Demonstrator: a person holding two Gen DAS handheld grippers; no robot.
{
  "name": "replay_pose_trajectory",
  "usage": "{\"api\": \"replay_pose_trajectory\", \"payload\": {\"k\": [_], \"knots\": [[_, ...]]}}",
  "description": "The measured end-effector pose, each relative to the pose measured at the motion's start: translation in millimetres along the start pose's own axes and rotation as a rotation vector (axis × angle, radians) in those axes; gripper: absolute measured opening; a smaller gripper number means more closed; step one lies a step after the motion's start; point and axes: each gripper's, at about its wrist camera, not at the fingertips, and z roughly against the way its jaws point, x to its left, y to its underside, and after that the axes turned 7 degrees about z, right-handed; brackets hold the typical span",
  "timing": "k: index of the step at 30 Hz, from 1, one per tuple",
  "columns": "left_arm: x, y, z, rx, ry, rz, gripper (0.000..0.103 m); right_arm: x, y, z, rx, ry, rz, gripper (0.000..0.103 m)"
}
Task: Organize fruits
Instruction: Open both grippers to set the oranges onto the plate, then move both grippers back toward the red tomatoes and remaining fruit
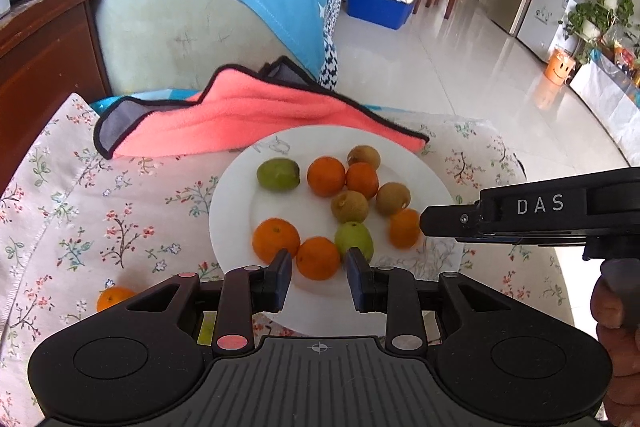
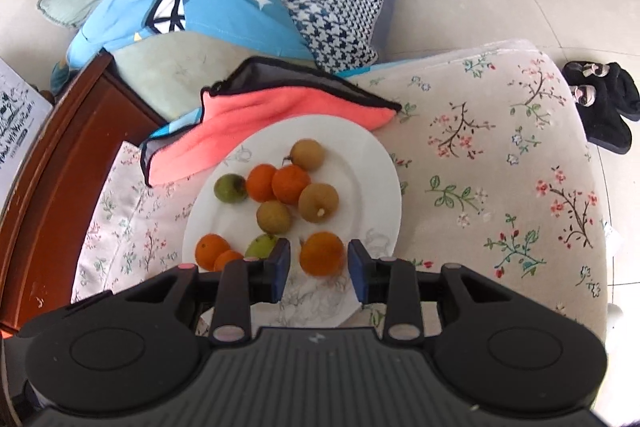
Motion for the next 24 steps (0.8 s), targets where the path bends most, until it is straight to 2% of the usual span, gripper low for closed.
{"api": "replay_pose_trajectory", "payload": {"k": [4,14,24], "knots": [[3.5,-6.4,11.9,-0.048,-0.014,0.022,0.045,2.4,-2.7,7.0,-0.038,-0.005,0.005,0.033],[18.2,-14.3,26.6,-0.074,-0.050,0.042,0.054,17.1,-1.5,13.2,-0.064,-0.014,0.084,0.035],[42.9,-15.8,48.0,-0.096,-0.084,0.046,0.072,40.6,6.1,13.9,-0.069,-0.030,0.214,0.039]]}}
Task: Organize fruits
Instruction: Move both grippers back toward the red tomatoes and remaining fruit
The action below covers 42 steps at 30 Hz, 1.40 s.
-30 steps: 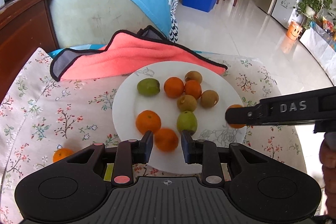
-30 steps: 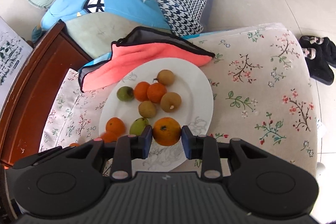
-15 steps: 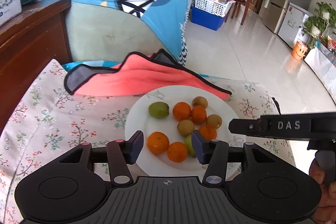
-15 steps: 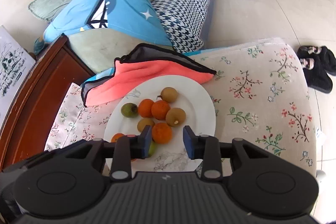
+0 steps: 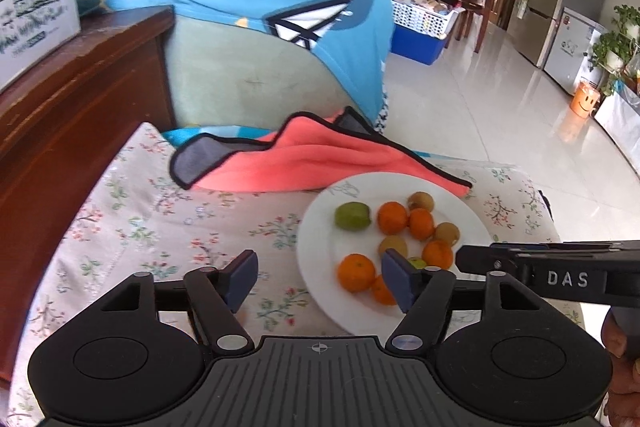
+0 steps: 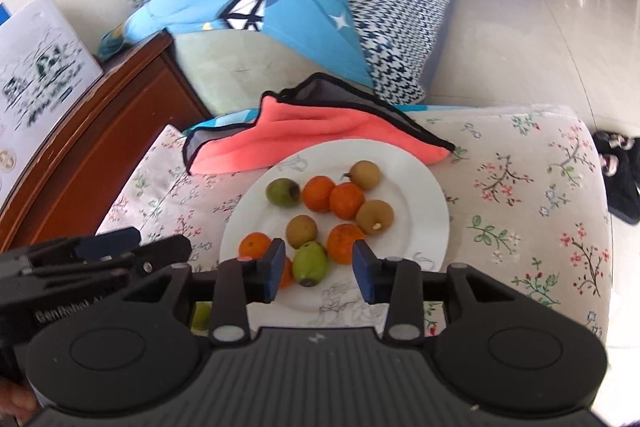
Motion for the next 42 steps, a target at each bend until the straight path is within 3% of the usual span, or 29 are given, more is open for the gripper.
{"api": "replay_pose_trajectory", "payload": {"k": [13,31,42], "knots": [[49.2,-0.8,22.0,-0.013,-0.072,0.051,0.086,42.1,13.2,-4.6,0.011,-0.072,0.166,0.039],[99.7,18.1,21.2,0.070,-0.184,0.132,0.086,114.8,47.4,-27.4,0.064,-0.282,0.394,0.039],[114.3,29.0,13.4,0.125,-0.250,0.141,0.086,136.8,64.0,-60.3,0.104,-0.333,0.473,0.039]]}}
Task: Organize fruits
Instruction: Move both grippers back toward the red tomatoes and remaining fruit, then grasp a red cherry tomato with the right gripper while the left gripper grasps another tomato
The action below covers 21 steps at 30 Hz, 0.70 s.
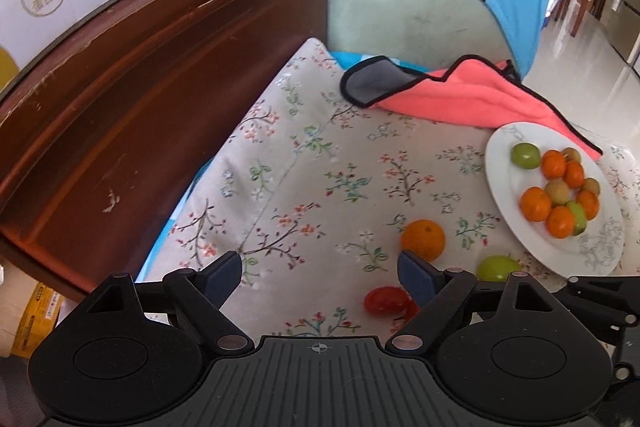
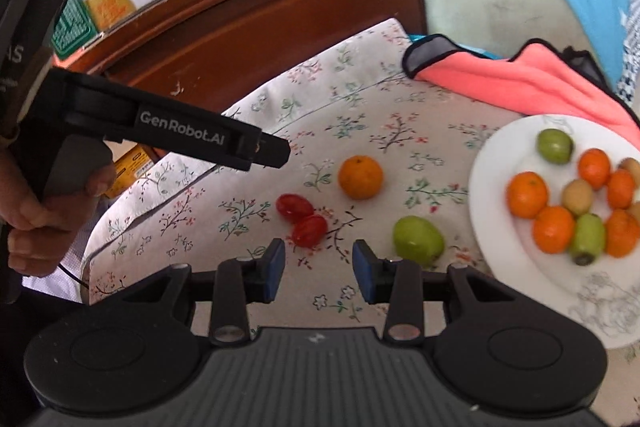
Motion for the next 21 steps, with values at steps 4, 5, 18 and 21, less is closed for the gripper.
{"api": "replay_pose_trajectory", "payload": {"k": [4,5,18,21], "knots": [[5.8,-0.2,-1.7,0.009,-0.005,0.019,0.086,1.1,-1.5,-14.9,0.010,0.015,0.030,0.039],[6.1,-0.2,-1.9,0.010,-0.005,0.020,0.086,1.3,-2.1,-17.5,0.008,0.019,0.036,0.039],[9.5,3.5,-6.7,0.030,-0.014,0.021,0.086,11.4,-5.5,-36.6,-0.001,0.041,0.141,0.039],[8.6,4.5,-8.3,0.033,-0.013,0.015,0.086,12.8,-5.5,-38.8,-0.006,0.047,0.157,0.037]]}}
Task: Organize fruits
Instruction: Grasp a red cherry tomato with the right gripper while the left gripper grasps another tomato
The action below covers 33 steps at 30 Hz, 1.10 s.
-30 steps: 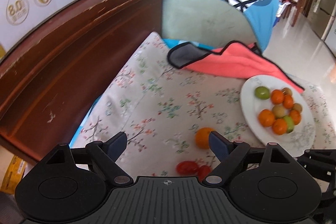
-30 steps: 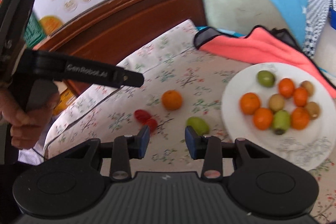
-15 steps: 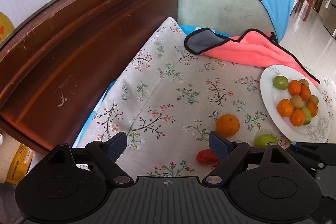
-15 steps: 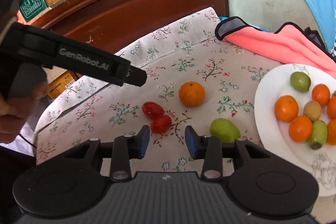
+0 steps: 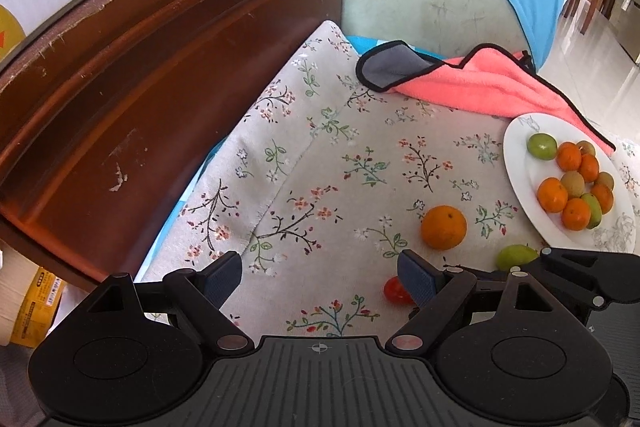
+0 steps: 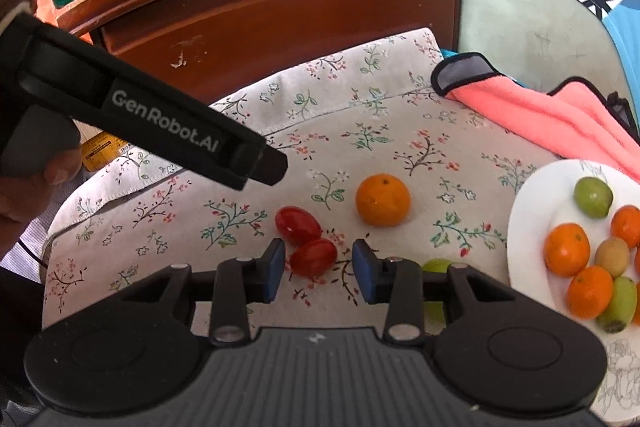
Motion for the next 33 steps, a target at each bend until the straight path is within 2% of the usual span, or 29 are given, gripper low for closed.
{"api": "replay_pose_trajectory", "payload": {"k": [5,9,14,20,26,33], "knots": [[2.5,1.0,-5.5,0.038,0.045,0.065,0.086,-2.2,-0.2,0.4,0.004,0.006,-0.002,0.025],[-1.8,5.2,-9.6,0.063,0.080,0.077,0.084,-3.1,1.9,3.9,0.014,-0.005,-0.007,0.025],[-11.1,13.0,-12.8,0.064,0.105,0.038,0.084,-4.4,8.6,14.7,0.034,-0.013,-0.008,0.025],[-24.5,23.3,-13.2,0.024,0.113,-0.070,0.077,-9.1,24.1,30.5,0.058,-0.010,-0.009,0.025],[-28.9,26.1,-19.4,0.021,0.130,-0.089,0.064,-14.0,33.3,42.8,0.061,-0.003,-0.020,0.025],[-33.0,26.5,-23.6,-0.003,0.116,-0.102,0.038,-18.2,33.7,47.6,0.058,0.017,-0.044,0.025]]}}
